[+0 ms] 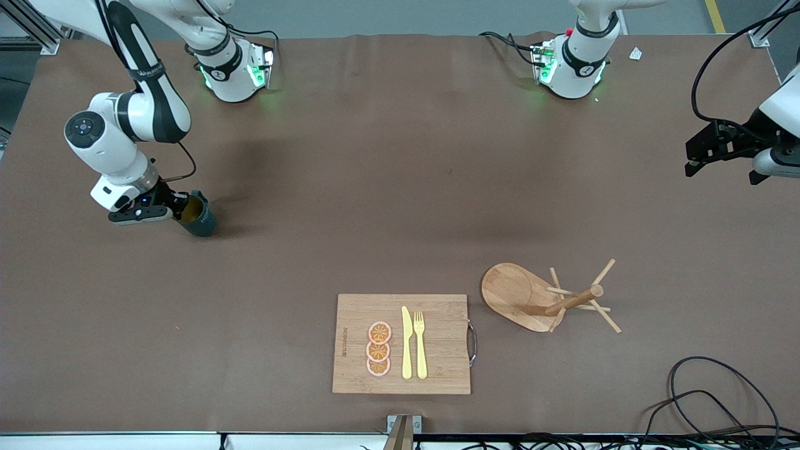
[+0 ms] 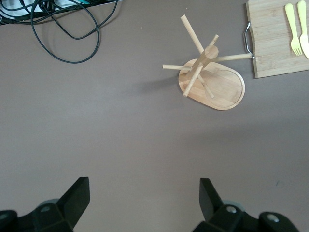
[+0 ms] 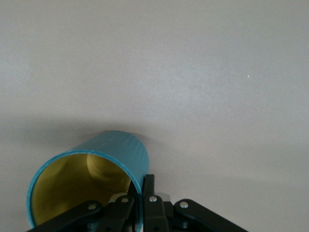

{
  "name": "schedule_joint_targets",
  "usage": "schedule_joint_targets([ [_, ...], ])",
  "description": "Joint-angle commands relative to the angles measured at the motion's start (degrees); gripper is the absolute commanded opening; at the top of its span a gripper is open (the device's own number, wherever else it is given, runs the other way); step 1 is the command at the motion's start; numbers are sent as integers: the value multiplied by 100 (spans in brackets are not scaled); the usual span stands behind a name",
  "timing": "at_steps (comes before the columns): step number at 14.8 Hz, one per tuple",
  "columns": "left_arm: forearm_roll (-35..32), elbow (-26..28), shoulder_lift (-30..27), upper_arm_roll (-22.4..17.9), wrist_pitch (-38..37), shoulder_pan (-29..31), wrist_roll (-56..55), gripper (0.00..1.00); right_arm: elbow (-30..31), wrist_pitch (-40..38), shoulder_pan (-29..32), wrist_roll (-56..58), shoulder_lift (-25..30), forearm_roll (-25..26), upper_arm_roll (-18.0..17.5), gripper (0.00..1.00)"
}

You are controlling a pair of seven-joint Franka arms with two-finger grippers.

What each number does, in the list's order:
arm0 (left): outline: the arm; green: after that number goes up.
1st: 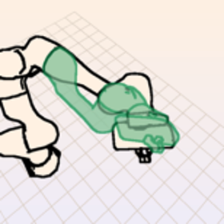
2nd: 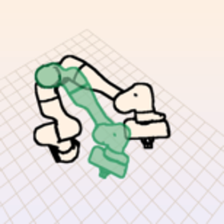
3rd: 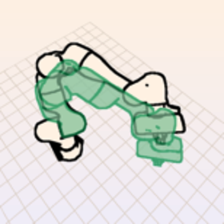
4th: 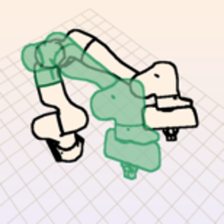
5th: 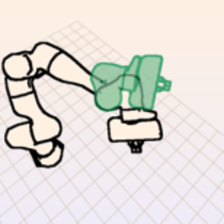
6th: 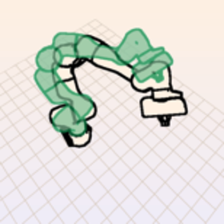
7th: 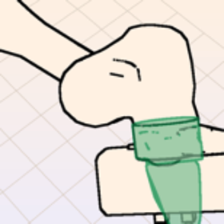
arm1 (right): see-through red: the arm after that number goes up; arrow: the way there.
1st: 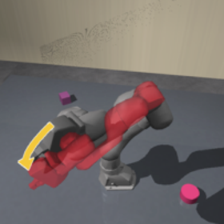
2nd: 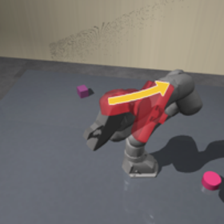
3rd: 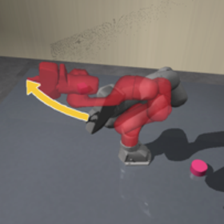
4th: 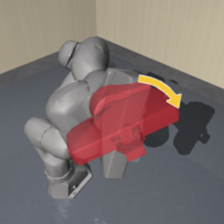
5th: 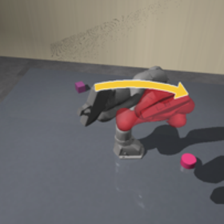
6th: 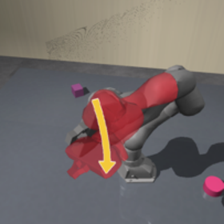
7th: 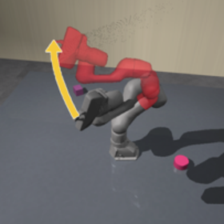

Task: Transfer cup from left to right arm and place
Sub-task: 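Lower the mug onto the table with the right gripper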

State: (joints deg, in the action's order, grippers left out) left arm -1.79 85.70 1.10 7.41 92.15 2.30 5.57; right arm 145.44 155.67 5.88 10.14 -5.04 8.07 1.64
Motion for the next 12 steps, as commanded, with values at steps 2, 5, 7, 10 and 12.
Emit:
schedule_joint_targets([
  [2, 30, 149, -127, 6, -39, 7, -126, 100, 90, 95, 387, 365, -49, -68, -138, 0],
  [5, 30, 131, -110, 6, -48, 7, -117, 100, 81, 86, 387, 1048, -128, -795, -138, 0],
  [7, 30, 131, -110, 6, -109, 7, -108, 100, 55, 34, 370, 1733, -199, -1533, -138, 0],
  [10, 73, 122, -83, 6, -153, 16, -108, 100, 11, 25, 343, 2053, -234, -1923, -138, 26],
  [12, 100, 122, -83, -3, -197, 16, -108, 100, 2, 25, 343, 2062, -252, -1923, -138, 73],
])
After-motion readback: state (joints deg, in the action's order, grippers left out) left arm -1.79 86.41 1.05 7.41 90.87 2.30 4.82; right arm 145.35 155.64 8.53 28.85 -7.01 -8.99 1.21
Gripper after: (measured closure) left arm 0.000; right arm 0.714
